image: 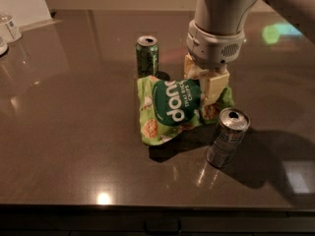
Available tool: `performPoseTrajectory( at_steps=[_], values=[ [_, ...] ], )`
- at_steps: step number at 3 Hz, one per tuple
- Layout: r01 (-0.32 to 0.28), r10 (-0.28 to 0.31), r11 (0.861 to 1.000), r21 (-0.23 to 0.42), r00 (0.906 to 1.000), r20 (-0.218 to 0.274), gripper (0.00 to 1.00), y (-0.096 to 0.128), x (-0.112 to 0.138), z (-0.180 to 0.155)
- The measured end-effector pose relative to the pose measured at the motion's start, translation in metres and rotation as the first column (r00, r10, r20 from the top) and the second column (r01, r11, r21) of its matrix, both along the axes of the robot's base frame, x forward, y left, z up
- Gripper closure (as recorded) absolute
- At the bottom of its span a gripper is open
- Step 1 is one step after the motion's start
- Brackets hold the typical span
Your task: Move green rice chip bag near redbull can
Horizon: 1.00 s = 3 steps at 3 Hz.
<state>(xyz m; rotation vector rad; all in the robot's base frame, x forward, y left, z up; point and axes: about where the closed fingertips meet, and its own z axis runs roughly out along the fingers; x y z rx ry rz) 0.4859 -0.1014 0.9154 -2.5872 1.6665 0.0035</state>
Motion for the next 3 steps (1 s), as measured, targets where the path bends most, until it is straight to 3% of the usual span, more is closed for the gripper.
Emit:
performPoseTrajectory(
  at_steps=[1,2,3],
  values=[
    [-0.026,0.026,1.000,-0.008,0.9996,-0.012,0.13,-0.0050,-0.0018,-0.0019],
    [-0.053,0.053,0.999,-0.011,0.9983,-0.025,0.00,-0.0063,-0.0031,-0.0047],
    [-0.053,0.053,0.999,-0.010,0.9983,-0.025,0.00,-0.0063,-0.0031,-0.0047]
  ],
)
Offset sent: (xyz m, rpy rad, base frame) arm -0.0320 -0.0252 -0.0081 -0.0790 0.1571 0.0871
